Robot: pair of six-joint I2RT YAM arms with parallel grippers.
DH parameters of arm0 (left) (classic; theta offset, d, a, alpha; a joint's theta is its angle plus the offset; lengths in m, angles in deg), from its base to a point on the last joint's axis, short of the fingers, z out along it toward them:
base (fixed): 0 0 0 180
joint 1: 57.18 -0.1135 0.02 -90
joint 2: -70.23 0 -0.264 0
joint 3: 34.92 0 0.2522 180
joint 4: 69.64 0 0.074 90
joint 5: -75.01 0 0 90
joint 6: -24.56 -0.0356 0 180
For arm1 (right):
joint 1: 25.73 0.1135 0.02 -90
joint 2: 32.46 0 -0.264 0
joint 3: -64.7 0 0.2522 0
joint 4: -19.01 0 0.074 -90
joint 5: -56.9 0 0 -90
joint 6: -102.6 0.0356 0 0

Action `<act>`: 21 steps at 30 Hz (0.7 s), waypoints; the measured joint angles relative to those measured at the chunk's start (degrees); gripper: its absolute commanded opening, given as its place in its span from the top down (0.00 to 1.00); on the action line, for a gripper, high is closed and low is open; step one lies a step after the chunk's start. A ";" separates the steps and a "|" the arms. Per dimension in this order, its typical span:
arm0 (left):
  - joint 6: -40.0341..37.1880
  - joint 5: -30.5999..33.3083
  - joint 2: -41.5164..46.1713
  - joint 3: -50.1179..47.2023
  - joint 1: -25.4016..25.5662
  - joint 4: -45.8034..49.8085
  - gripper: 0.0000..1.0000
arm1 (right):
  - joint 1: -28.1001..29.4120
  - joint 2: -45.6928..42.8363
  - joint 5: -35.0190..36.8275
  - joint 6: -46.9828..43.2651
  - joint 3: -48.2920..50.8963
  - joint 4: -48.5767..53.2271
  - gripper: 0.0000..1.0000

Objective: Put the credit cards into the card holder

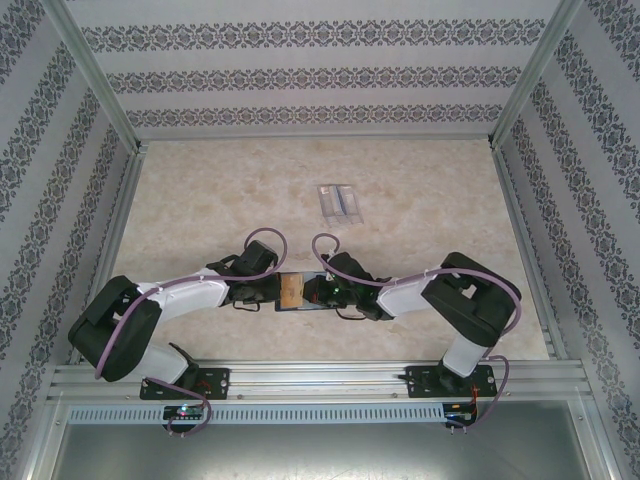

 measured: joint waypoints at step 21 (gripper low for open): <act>0.42 -0.70 0.24 -0.52 -0.39 -0.79 0.99 | -0.02 -10.16 6.29 -5.84 1.29 14.71 0.61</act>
